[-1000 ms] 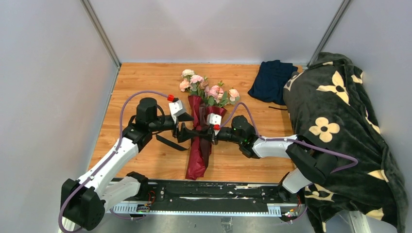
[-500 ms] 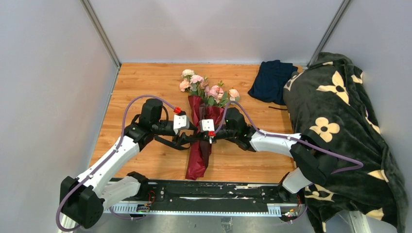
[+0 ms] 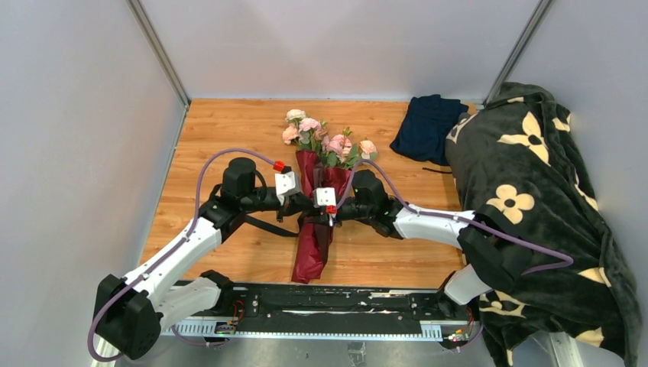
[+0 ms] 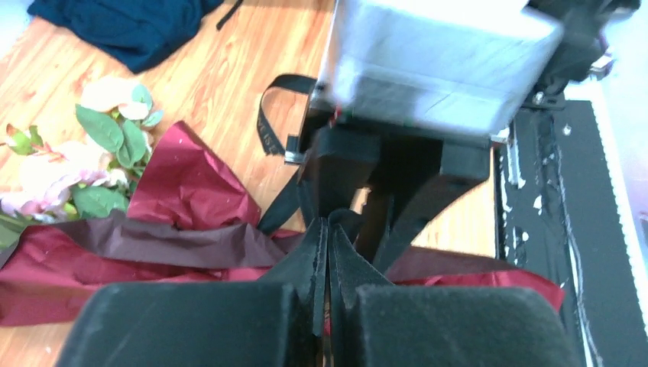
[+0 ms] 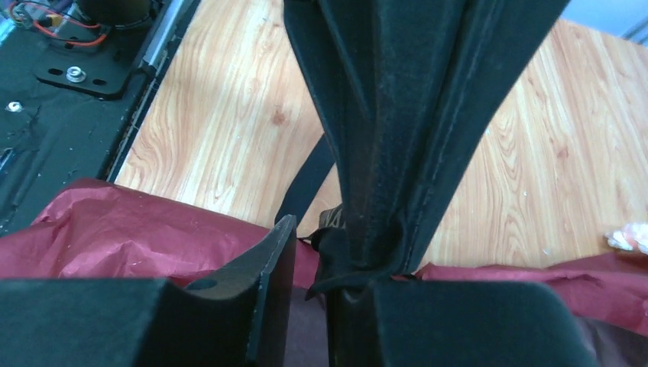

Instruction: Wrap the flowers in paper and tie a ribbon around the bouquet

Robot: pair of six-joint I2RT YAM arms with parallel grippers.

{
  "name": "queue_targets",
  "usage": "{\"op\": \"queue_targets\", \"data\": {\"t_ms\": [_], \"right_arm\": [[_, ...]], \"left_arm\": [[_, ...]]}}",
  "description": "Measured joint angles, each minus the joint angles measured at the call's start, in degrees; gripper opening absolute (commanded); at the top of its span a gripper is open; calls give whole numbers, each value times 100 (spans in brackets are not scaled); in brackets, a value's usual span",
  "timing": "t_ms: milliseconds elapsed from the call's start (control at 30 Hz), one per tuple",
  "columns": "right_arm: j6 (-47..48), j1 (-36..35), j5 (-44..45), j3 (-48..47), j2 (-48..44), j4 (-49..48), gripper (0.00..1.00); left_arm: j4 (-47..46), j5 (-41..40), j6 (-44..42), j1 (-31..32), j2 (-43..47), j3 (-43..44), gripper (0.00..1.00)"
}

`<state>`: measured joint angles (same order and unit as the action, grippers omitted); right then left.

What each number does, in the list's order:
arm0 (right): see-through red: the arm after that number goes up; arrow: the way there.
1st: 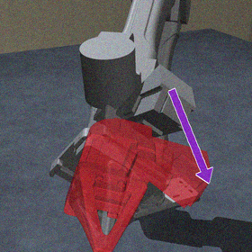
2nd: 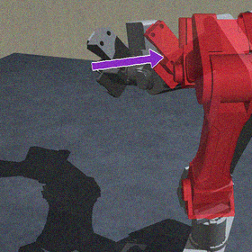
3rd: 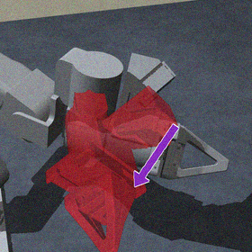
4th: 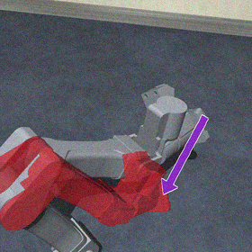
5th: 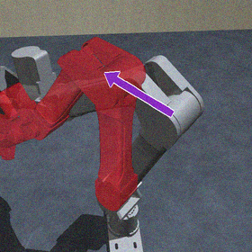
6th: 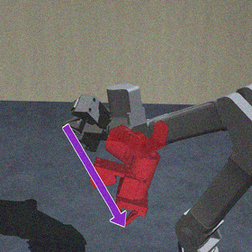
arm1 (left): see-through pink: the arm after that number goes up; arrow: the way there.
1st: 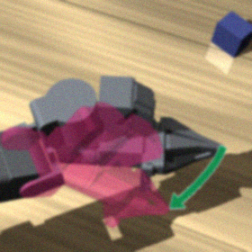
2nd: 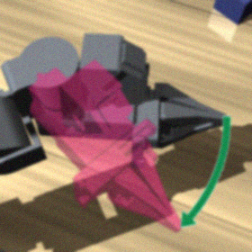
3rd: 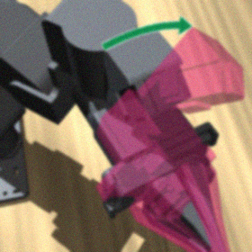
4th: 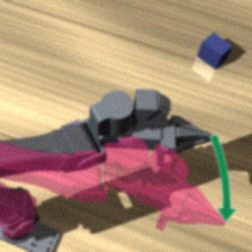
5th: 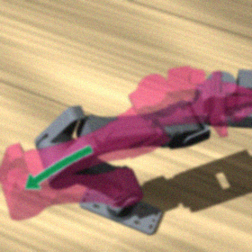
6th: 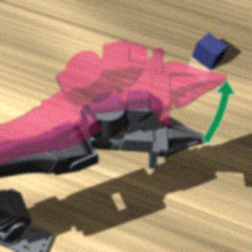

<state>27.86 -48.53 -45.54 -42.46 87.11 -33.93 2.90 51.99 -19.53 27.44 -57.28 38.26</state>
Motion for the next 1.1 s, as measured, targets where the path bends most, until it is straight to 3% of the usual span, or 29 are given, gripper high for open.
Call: {"op": "queue_targets", "data": {"t_ms": [167,367,500,567,667,933,1000,1033,1067,1100], "right_arm": [[-625,205,570,35,-546,669,59],[-2216,1349,1526,361,-2562,1563,66],[-3731,2015,3458,350,-3237,3084,65],[-4363,2651,4280,345,-3018,3923,65],[-4828,3222,4688,350,-2271,4715,65],[-5099,3335,4201,-15,-529,5318,64],[-5104,3335,4089,-166,-308,5193,49],[-5097,3335,4076,-190,-269,5156,26],[-5090,3335,4068,-219,-212,5125,10],[-5115,3335,4063,-238,-157,5086,1]], "left_arm": [[-284,-125,251,66,68,-44,0],[-721,-214,483,61,151,-304,0],[-964,-210,505,61,151,-348,0],[-1073,-184,481,63,151,-348,0],[-1130,-160,457,72,151,-350,0],[-1198,-103,387,90,151,-413,0],[-1202,-98,374,90,151,-426,0],[-1204,-98,367,92,151,-426,0],[-1207,-96,356,92,151,-428,0],[-1209,-92,343,94,151,-431,0]]}}
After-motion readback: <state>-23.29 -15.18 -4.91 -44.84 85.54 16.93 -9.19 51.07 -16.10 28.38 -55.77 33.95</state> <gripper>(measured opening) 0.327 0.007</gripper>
